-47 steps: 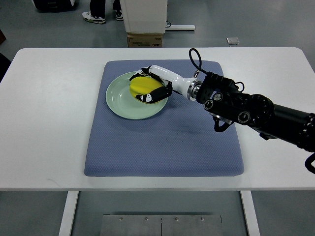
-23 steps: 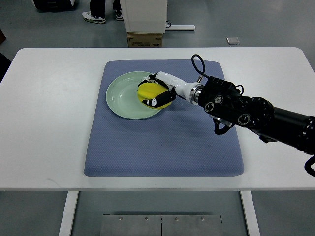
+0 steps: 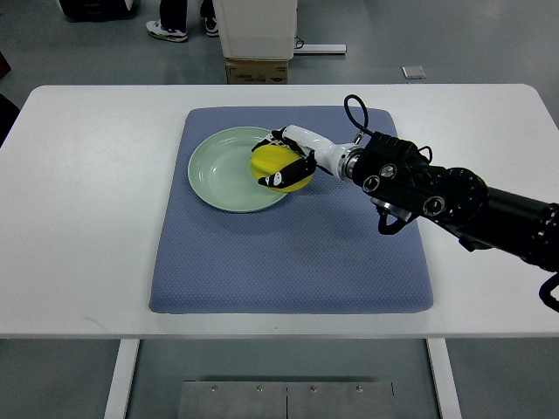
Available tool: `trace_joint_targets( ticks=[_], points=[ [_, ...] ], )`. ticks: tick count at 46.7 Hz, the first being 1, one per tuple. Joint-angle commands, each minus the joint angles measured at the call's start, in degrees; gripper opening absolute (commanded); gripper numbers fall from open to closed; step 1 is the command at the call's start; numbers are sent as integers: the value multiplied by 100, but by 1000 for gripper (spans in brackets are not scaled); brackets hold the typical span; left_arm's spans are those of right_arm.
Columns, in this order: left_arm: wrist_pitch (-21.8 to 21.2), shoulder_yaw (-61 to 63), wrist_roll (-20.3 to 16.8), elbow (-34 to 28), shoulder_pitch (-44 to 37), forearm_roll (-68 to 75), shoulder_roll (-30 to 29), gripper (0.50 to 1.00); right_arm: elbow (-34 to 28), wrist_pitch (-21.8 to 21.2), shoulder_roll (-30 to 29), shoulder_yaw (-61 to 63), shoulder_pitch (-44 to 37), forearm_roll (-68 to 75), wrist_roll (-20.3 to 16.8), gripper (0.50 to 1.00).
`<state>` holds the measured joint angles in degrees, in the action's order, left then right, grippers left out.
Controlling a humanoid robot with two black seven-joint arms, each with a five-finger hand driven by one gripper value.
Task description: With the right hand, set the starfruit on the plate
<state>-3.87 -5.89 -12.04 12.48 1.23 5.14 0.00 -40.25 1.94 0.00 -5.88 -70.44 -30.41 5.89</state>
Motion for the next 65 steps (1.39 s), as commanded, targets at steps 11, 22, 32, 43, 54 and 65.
trace_joint_targets(
  ticks=[11, 22, 32, 43, 54, 65],
  points=[
    [0, 0, 0, 0, 0, -4, 0, 1000, 0, -19, 0, 8, -49, 0, -9, 998],
    [0, 0, 0, 0, 0, -4, 0, 1000, 17, -19, 0, 70, -110, 0, -9, 1000],
    [0, 0, 0, 0, 0, -4, 0, 1000, 8, -27, 0, 289, -128, 0, -18, 1000],
    [0, 0, 0, 0, 0, -4, 0, 1000, 0, -45, 0, 527, -101, 184, -18, 1000],
    [0, 0, 0, 0, 0, 4, 0, 1000, 70, -10, 193, 948, -22, 545, -9, 998],
    [0, 0, 0, 0, 0, 4, 0, 1000, 518, 69, 211, 1643, 268, 966, -9, 998]
  ],
)
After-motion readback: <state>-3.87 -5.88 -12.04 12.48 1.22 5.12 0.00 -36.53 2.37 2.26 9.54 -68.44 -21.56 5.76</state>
